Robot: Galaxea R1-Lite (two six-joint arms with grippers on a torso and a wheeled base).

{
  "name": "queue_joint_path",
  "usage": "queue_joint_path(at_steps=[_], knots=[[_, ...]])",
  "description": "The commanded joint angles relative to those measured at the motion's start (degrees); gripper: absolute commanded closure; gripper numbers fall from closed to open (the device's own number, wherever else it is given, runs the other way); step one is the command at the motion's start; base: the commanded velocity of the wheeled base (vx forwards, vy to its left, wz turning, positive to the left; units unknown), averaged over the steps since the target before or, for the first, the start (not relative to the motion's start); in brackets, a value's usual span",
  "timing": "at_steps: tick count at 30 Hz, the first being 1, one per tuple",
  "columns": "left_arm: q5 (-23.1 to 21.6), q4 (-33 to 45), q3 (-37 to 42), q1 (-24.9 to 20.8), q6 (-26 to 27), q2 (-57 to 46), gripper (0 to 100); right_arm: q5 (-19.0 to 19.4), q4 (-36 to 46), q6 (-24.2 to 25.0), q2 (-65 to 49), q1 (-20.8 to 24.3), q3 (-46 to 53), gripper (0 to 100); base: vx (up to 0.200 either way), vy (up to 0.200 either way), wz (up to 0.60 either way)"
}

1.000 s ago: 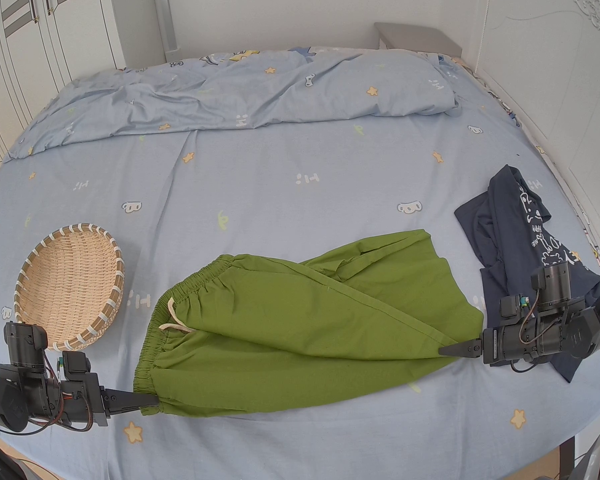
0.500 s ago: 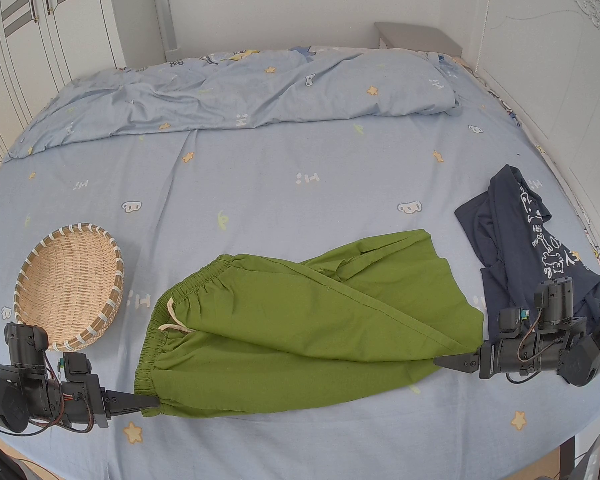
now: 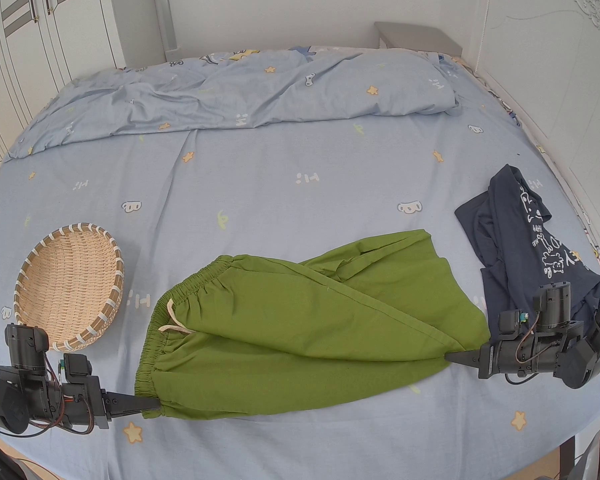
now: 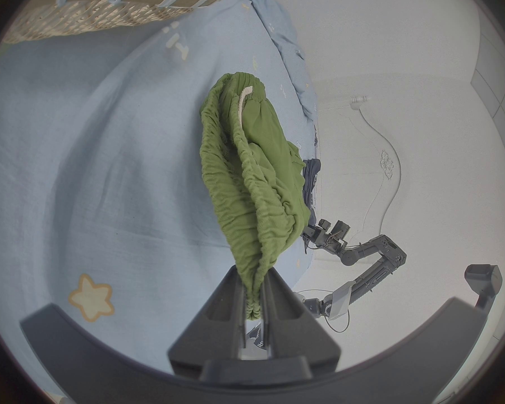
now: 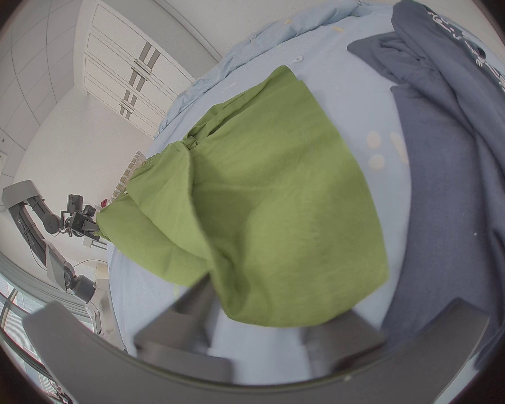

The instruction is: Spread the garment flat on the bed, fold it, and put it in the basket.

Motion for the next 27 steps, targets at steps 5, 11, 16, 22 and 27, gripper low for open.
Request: queue_joint_path(at_steps=[5, 11, 16, 22, 27], knots=[[-0.1, 0.0, 0.0, 0.0, 0.0, 0.0, 100, 0.1, -1.1, 0.0, 1.5, -1.1, -0.2, 100, 0.0, 0.0, 0.0], [-0.3, 0.8, -1.0, 0.7, -1.3, -0.8, 100, 0.0, -0.6, 0.1, -0.3, -1.5, 0.2, 100, 0.0, 0.0, 0.0], [0.0, 6.0, -4.0, 0.7, -8.7, -7.1, 100, -0.3, 6.1, 2.2, -11.0, -1.5, 0.1, 100, 0.0, 0.0, 0.0], [0.3, 25.0, -9.8, 0.8, -10.1, -16.7, 100, -0.3, 25.9, 2.3, -23.4, -1.2, -3.6, 100, 0.0, 0.0, 0.0], [0.7, 34.9, -10.3, 1.8, -5.0, -18.7, 100, -0.3, 37.3, 1.1, -27.8, -1.3, -3.4, 100, 0.0, 0.0, 0.0]])
